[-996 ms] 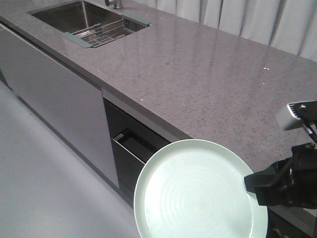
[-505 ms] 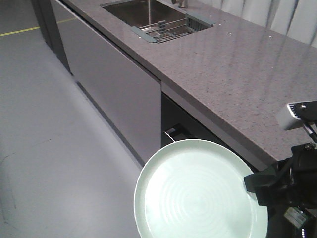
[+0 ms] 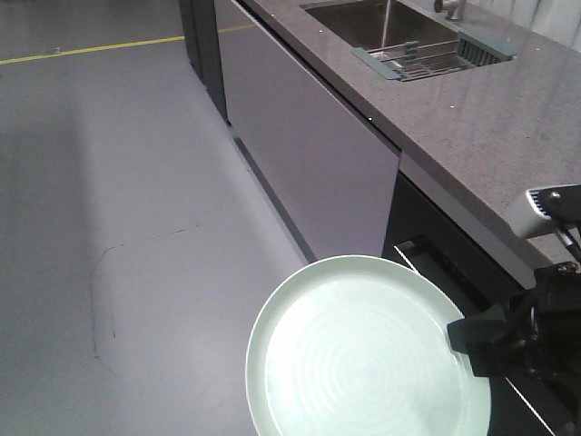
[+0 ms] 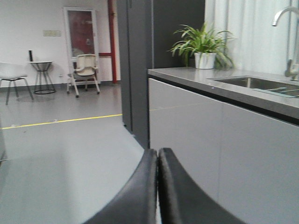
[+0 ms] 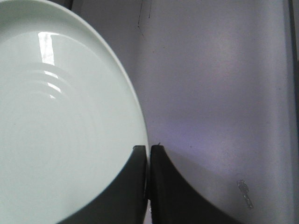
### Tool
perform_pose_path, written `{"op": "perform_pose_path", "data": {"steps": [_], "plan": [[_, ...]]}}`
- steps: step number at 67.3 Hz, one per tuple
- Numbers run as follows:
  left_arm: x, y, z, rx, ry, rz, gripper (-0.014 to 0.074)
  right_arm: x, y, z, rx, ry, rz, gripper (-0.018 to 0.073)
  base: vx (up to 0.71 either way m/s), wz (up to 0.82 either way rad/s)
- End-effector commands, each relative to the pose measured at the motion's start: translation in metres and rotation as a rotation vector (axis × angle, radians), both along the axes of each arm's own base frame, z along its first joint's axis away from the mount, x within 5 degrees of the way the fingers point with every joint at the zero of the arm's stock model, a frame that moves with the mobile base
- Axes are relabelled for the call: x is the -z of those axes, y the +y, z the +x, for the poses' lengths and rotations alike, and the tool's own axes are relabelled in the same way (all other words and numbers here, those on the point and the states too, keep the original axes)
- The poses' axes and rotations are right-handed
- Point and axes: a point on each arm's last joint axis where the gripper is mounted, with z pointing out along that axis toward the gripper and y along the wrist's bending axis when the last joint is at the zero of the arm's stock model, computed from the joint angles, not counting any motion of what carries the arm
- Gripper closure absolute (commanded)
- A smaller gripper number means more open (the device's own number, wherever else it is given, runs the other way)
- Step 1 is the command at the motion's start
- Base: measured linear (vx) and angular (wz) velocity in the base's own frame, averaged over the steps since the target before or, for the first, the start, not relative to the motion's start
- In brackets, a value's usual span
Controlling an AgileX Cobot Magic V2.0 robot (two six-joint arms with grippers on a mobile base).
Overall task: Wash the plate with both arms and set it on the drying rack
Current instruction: 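Drive the base away from the counter holding the plate in the right gripper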
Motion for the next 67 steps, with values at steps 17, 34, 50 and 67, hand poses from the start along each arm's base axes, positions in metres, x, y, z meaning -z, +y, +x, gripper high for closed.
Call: {"op": "perform_pose_path", "data": {"steps": [17, 34, 50, 67], "plan": [[-0.0173, -0.0003, -0.0036, 0.006, -0.112, -0.006, 0.0603, -0.0131, 0.0014, 0.0014, 0.014, -0.068, 0.045, 0.0564, 0.00, 0.31], [-0.0173, -0.0003, -0.0036, 0.006, -0.112, -0.006, 0.0603, -0.0131, 0.0014, 0.0014, 0.014, -0.068, 0.045, 0.0564, 0.03, 0.29], [-0.0173, -0.0003, -0.0036, 0.006, -0.112, -0.006, 0.0603, -0.0131, 0.0014, 0.0014, 0.014, -0.068, 0.045, 0.0564, 0.07, 0.30], [-0.0173, -0.0003, -0.0036, 0.006, -0.112, -0.006, 0.0603, -0.0131, 0.0014, 0.0014, 0.014, -0.068, 0.045, 0.0564, 0.08, 0.30]]}}
